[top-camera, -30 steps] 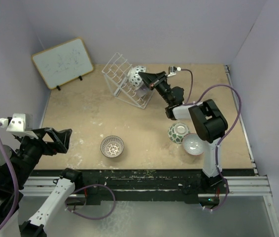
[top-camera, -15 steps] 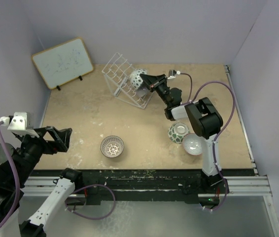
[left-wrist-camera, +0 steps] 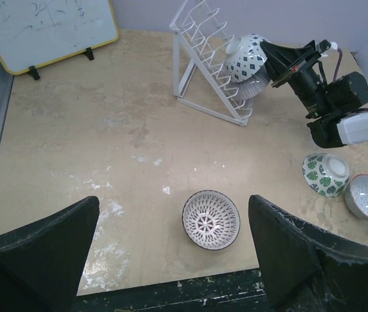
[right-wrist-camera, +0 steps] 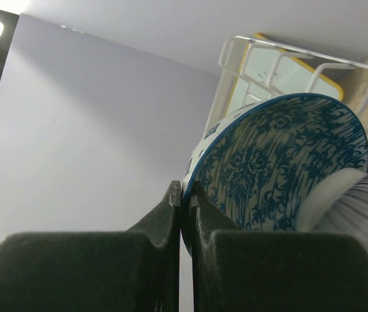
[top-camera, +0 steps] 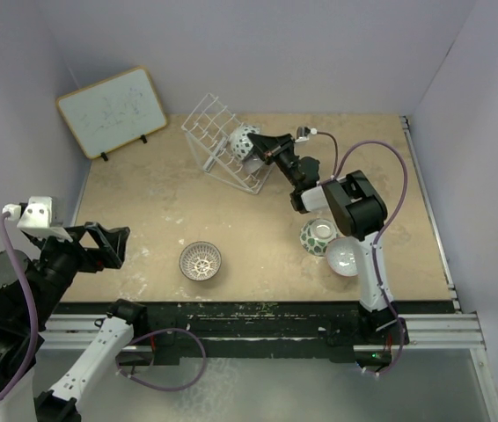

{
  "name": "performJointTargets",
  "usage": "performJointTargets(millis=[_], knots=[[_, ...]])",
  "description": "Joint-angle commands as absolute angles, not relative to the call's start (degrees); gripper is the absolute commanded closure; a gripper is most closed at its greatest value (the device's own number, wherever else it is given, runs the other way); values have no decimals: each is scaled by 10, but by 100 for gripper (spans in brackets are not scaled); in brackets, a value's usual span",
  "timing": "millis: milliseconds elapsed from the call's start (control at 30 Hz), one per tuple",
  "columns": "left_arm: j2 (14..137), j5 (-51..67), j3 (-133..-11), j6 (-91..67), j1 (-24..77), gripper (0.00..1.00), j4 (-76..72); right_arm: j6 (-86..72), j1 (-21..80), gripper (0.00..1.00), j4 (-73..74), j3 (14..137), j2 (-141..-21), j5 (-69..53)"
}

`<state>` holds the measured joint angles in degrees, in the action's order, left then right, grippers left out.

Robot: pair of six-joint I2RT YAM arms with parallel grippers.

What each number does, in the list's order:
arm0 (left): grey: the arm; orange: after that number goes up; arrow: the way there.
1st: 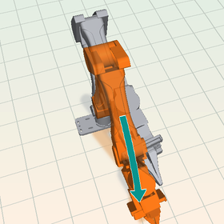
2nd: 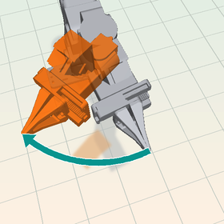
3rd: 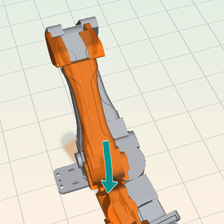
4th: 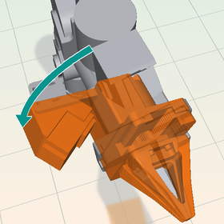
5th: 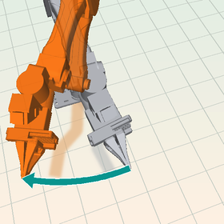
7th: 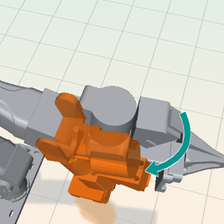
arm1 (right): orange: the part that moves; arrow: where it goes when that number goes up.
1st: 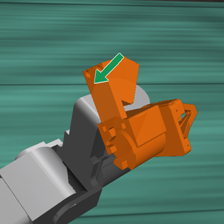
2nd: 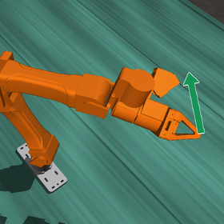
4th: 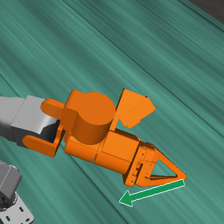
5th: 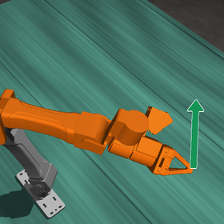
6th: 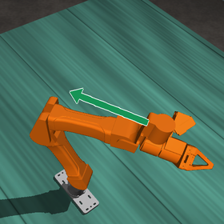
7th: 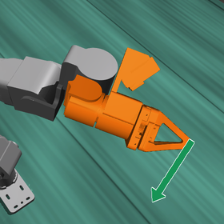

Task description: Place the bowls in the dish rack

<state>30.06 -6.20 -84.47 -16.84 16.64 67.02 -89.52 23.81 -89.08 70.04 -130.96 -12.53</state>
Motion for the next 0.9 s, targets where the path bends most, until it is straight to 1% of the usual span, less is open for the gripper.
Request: performJointTargets(millis=[0,200,300,400,533,767,867], knots=[[312,-67,-843,-160,169,1,655,-920,234,100,-1112,737,-1326,-132],[313,-70,-847,-159,169,1,656,-919,233,99,-1112,731,-1325,-126],[312,-68,-847,-160,170,1,656,-924,233,91,-1112,730,-1324,-126],[311,-67,-848,-161,169,1,656,-927,233,80,-1111,720,-1321,-122],[309,-67,-849,-163,169,1,656,-938,233,71,-1109,704,-1316,-115],[308,-63,-851,-169,169,1,655,-948,232,62,-1092,664,-1295,-113],[308,-62,-853,-171,170,1,653,-948,231,60,-1084,651,-1287,-109]])
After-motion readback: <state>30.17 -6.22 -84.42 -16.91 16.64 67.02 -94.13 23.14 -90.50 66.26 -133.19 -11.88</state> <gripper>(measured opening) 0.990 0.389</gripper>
